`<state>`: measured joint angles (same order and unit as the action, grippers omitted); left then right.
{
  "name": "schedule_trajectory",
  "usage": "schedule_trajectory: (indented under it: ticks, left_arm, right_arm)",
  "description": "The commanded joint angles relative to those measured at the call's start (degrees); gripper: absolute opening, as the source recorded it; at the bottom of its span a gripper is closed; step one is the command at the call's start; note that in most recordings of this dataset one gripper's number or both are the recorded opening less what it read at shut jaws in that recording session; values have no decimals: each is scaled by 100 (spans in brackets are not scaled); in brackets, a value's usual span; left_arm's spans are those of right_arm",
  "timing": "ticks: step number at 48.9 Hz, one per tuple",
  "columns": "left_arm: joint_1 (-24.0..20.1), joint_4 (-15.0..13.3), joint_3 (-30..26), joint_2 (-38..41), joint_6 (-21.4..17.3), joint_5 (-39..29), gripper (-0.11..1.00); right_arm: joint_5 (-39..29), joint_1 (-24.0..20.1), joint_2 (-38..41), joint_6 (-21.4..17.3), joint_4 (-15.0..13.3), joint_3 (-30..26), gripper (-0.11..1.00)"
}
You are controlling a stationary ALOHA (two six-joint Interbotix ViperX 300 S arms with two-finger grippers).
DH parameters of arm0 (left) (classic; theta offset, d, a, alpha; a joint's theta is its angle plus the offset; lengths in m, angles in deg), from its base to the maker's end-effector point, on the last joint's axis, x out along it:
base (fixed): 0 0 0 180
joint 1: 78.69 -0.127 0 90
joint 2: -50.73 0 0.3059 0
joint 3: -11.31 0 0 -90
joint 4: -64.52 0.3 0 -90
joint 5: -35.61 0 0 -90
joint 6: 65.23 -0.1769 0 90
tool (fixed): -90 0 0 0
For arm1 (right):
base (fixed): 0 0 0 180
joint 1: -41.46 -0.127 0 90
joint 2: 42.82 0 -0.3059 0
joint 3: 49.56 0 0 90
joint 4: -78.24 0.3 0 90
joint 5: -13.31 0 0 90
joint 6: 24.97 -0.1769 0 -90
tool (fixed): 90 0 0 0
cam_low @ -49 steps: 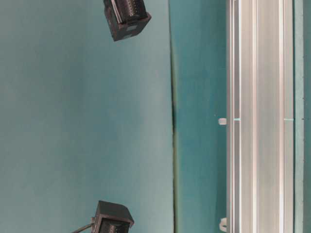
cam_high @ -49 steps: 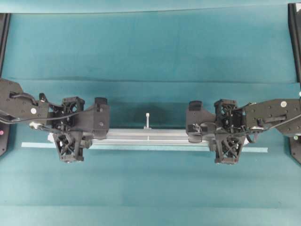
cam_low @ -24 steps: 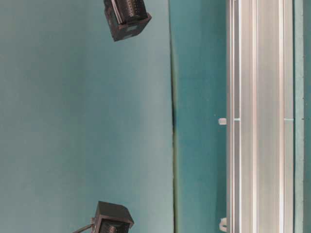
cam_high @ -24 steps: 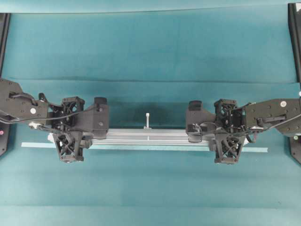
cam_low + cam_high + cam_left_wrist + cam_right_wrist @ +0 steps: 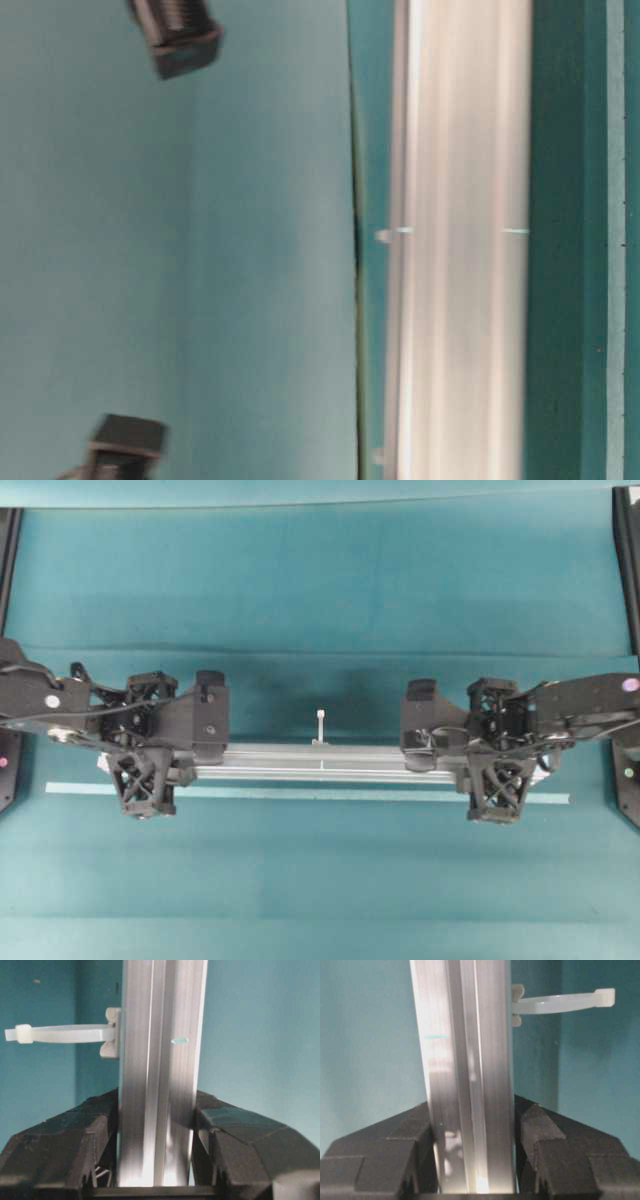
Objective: Lift the large metal rail with both hands.
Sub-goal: 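Tighten both grippers on the rail and begin raising it, then lift the rail upward and back with both grippers together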
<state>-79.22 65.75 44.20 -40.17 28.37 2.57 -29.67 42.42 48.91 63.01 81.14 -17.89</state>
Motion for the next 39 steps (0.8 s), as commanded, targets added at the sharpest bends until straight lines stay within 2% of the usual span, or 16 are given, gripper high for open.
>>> schedule_trajectory:
  ticks: [1,10,30,39]
  left_arm:
    - [-9,9,-308,-352,18,-246,36]
    - [-35,26,-677,-721,9,-870,36]
    - [-35,9,-1468,-1125,44,-1828,36]
    - [-44,26,-1916,-1134,9,-2373,35]
  right_arm:
    - [-176,35,-237,9,62,-220,39]
    - [-545,44,-606,-9,132,-536,39]
    - [-2224,79,-888,-53,167,-1688,39]
    - [-2610,79,-905,-343,176,-2065,39]
